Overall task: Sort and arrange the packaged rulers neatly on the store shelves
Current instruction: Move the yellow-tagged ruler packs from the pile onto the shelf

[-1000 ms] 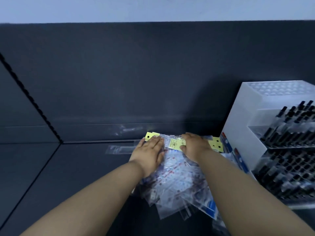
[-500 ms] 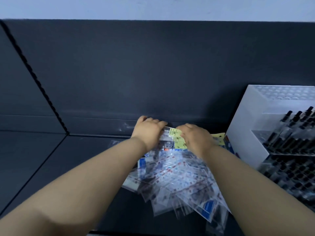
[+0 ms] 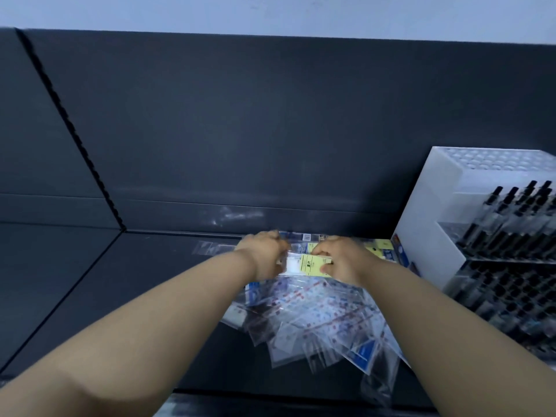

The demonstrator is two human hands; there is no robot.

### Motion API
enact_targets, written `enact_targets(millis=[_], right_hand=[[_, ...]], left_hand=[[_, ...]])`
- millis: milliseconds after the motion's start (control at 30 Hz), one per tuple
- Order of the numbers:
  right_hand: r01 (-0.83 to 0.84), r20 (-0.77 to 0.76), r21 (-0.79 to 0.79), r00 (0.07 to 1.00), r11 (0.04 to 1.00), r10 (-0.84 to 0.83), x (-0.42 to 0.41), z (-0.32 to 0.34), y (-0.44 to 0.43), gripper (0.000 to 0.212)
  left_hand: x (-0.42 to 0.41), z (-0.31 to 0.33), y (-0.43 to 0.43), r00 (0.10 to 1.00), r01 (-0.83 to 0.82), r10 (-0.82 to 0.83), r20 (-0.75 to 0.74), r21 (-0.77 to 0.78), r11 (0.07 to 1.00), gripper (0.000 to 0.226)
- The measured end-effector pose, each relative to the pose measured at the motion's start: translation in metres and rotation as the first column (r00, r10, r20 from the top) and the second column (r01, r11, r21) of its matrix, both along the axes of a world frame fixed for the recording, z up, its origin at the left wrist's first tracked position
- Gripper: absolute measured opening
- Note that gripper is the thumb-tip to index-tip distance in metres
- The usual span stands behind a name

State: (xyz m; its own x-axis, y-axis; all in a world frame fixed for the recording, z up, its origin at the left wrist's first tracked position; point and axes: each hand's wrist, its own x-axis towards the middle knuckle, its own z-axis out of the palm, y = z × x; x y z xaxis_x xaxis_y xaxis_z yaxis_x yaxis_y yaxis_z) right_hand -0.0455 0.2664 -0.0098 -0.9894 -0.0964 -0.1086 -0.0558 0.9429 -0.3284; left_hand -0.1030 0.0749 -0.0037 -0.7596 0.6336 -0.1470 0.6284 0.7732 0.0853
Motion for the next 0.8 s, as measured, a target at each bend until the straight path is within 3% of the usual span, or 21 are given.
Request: enact_targets(millis=[133,267,367,467,533,633,800], right_hand=[[-0.073,-0.071,0.017,0.995,0.997,0.074,0.003,0.003,-0.003,0.018],[0.117,-0.107,-0.144,0.985,0.983,-0.133,-0.009,0.012,0.006,0.022],[0.254,0.0,0.014,0.967,0.967,-0.254,-0.029,0.007,0.022,0.018],[0.198,0.162,0.218,0.958,0.956,-0.235,-0.037,0.002,0.022,0.038],[0.171,0.153,0.241,0.965,0.955,-0.212,-0.04,0.004,0.02,0.046],[0.137,0.118,0.249,0.978,0.959,-0.17,-0.04,0.005,0.018,0.037],[0.192,0.134,0.148,0.968,0.97,-0.212,-0.038,0.002,0.019,0.037]], left_hand=[[0.01,-0.004,0.005,0.987,0.033,-0.032,-0.16,0.0,0.999,0.035],[0.011,-0.004,0.0,0.994,0.022,-0.028,-0.108,-0.062,0.998,0.048],[0.011,-0.007,-0.009,0.992,0.02,-0.035,-0.12,-0.118,0.993,0.053],[0.017,-0.01,-0.016,0.991,0.038,-0.055,-0.118,-0.146,0.989,0.062],[0.02,-0.012,-0.017,0.99,0.044,-0.063,-0.127,-0.148,0.988,0.065],[0.021,-0.014,-0.016,0.994,0.029,-0.041,-0.105,-0.113,0.993,0.062],[0.02,-0.014,-0.014,0.998,0.002,-0.007,-0.067,-0.074,0.997,0.055]])
